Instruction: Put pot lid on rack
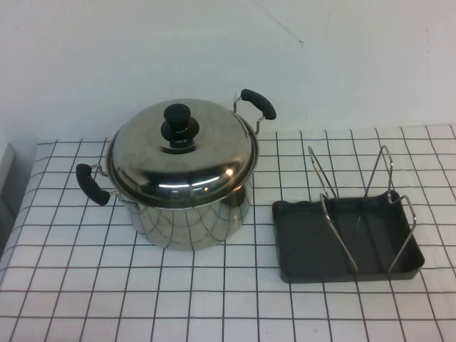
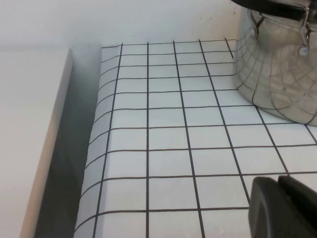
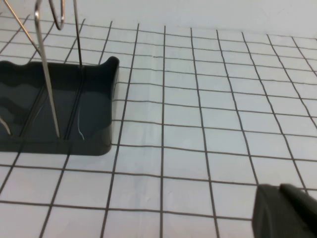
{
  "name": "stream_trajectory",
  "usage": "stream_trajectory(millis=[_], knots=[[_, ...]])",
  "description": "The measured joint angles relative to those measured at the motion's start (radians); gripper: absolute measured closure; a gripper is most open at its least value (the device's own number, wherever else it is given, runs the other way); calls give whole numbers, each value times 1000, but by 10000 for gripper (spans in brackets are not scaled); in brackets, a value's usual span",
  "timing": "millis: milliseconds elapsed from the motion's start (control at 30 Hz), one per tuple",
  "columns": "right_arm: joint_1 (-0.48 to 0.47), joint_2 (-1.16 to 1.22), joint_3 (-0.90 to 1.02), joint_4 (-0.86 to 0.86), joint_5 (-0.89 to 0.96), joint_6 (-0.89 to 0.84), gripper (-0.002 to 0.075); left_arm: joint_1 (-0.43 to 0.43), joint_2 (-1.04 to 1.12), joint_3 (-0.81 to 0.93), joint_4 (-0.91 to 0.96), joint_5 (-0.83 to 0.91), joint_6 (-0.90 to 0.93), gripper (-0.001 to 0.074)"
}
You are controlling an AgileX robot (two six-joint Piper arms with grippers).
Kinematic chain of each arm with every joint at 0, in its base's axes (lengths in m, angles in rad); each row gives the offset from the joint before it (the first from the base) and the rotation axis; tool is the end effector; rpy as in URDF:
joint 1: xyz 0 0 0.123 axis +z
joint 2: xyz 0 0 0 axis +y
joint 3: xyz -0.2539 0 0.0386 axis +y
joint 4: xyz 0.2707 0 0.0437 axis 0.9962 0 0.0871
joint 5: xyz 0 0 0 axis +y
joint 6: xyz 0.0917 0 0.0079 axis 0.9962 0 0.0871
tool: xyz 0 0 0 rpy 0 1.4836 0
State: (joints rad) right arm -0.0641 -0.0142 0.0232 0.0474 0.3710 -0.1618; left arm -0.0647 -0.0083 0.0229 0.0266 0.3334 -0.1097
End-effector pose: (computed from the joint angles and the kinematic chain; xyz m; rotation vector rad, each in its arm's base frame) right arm 0.1046 -0.0051 0.1726 -0.0618 1.8636 -0.1098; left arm 0.1058 -0.0061 0.1754 -0.0243 1.8324 -0.0970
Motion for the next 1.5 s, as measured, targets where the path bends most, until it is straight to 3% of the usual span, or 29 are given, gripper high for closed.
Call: stream_trajectory(millis=[1333, 1500], knots=[[0, 0, 0, 0, 0, -35, 729, 0, 0, 0, 0, 0, 0, 737], [0, 0, 4, 0, -88, -35, 729, 0, 0, 5, 16, -122, 0, 737]])
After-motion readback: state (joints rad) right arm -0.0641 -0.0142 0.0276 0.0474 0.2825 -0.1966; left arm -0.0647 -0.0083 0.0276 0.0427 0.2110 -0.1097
